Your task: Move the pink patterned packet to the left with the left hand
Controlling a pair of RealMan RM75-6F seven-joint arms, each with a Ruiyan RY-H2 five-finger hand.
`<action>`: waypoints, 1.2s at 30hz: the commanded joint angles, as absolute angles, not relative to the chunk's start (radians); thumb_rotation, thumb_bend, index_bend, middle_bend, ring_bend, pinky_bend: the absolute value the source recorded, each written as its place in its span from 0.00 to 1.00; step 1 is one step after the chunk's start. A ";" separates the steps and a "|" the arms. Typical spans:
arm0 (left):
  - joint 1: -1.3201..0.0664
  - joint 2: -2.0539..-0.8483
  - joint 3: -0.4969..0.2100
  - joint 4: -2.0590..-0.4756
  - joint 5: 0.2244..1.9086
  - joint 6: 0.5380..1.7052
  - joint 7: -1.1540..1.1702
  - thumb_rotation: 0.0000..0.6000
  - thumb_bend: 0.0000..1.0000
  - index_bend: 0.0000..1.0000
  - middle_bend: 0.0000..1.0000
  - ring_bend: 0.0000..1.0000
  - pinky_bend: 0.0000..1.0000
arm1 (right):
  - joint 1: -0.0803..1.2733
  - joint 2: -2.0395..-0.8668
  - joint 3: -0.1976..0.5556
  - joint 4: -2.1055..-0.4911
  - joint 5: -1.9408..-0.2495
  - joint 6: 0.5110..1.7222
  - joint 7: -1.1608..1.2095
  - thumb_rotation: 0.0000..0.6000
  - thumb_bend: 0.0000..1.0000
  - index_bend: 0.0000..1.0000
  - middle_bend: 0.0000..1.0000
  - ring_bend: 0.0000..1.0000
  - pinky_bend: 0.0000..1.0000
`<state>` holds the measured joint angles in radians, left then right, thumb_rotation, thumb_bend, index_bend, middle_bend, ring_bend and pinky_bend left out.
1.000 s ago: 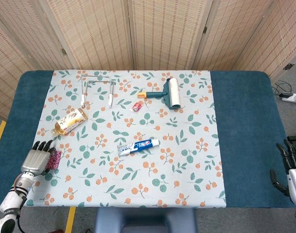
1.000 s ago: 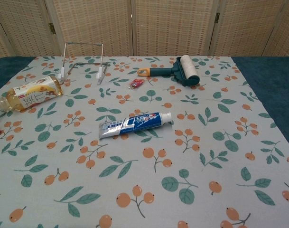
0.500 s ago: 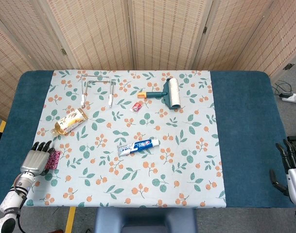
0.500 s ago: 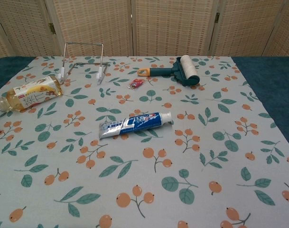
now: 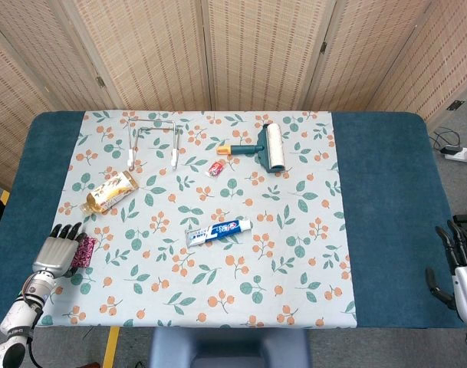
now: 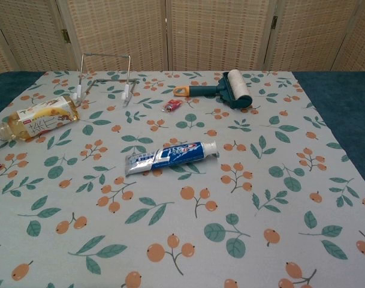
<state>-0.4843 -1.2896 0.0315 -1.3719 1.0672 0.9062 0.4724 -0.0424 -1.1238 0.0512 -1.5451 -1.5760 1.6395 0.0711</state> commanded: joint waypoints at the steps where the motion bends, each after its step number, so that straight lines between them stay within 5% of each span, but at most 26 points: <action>1: -0.485 -1.289 0.032 -1.376 1.060 0.902 0.478 1.00 0.34 0.16 0.00 0.00 0.00 | -0.043 -1.124 0.051 -1.544 -1.575 1.640 0.072 1.00 0.49 0.00 0.00 0.00 0.00; 11: -0.478 -1.268 0.018 -1.420 1.063 0.931 0.455 1.00 0.34 0.06 0.00 0.00 0.00 | -0.043 -1.123 0.053 -1.540 -1.575 1.642 0.077 1.00 0.50 0.00 0.00 0.00 0.00; 24: -0.334 -1.147 -0.072 -1.618 1.226 1.290 0.197 1.00 0.34 0.11 0.00 0.00 0.00 | -0.023 -1.069 0.044 -1.560 -1.572 1.589 0.106 1.00 0.50 0.00 0.00 0.00 0.00; 36: -0.188 -1.175 -0.027 -1.644 1.392 1.548 0.193 1.00 0.34 0.13 0.00 0.00 0.00 | -0.007 -1.047 0.019 -1.561 -1.599 1.552 0.223 1.00 0.49 0.00 0.00 0.00 0.00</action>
